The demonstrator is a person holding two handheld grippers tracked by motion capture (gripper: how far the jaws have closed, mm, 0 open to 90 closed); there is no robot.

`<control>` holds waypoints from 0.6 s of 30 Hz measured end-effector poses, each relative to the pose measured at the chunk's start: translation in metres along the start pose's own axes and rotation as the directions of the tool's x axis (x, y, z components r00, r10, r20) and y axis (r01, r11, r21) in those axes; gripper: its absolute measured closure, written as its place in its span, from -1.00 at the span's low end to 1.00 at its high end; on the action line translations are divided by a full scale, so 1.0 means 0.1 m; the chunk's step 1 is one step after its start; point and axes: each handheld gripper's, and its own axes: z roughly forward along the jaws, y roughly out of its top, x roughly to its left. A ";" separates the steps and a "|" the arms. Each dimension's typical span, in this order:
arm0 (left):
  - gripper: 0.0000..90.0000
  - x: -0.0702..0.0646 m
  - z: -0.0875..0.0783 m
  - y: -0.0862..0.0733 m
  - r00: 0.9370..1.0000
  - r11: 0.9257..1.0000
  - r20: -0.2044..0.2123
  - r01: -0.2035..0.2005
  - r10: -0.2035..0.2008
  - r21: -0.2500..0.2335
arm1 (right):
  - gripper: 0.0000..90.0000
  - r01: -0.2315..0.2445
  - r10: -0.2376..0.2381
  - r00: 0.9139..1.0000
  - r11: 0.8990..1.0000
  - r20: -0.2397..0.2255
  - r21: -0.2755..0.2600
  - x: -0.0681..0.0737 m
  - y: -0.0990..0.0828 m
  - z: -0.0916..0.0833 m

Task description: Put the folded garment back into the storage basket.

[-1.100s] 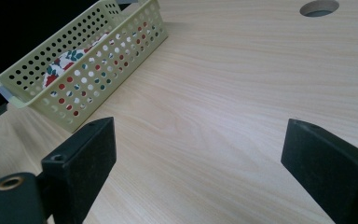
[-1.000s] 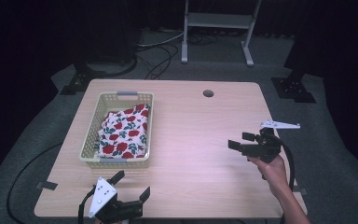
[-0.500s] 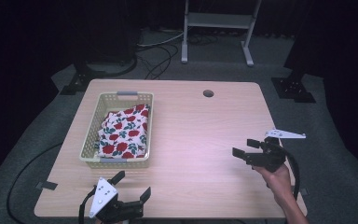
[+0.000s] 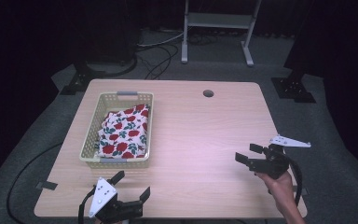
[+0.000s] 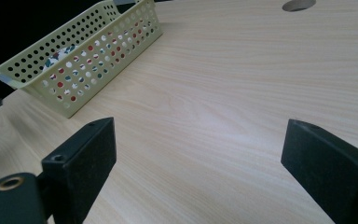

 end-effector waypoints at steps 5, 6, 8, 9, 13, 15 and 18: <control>-1.00 0.01 -0.01 0.00 1.000 1.000 -0.006 0.002 -0.002 -0.002 | -0.79 -0.013 0.013 1.000 1.000 0.002 -0.015 -0.02 -0.10 -0.07; -1.00 0.01 -0.01 0.00 1.000 1.000 -0.007 0.002 -0.002 -0.001 | -0.79 -0.017 0.017 1.000 1.000 0.003 -0.017 -0.02 -0.12 -0.09; -1.00 0.00 0.00 0.00 1.000 1.000 -0.005 0.001 -0.001 0.001 | -0.79 -0.022 0.022 1.000 1.000 0.005 -0.020 -0.03 -0.17 -0.12; -1.00 0.00 0.00 0.00 1.000 1.000 -0.004 0.001 -0.001 0.001 | -0.79 -0.027 0.027 1.000 0.999 0.006 -0.022 -0.03 -0.19 -0.14; -1.00 -0.01 0.00 0.00 1.000 1.000 0.000 0.000 0.000 0.000 | -0.79 -0.034 0.035 0.999 0.999 0.014 -0.031 -0.03 -0.26 -0.20; -1.00 -0.01 0.00 0.00 1.000 1.000 -0.002 0.000 0.000 0.000 | -0.79 -0.042 0.042 0.999 0.998 0.011 -0.038 -0.02 -0.30 -0.23; -1.00 -0.01 0.01 0.00 1.000 1.000 -0.002 -0.004 0.004 0.001 | -0.79 -0.035 0.036 0.999 0.998 0.009 -0.055 0.00 -0.36 -0.28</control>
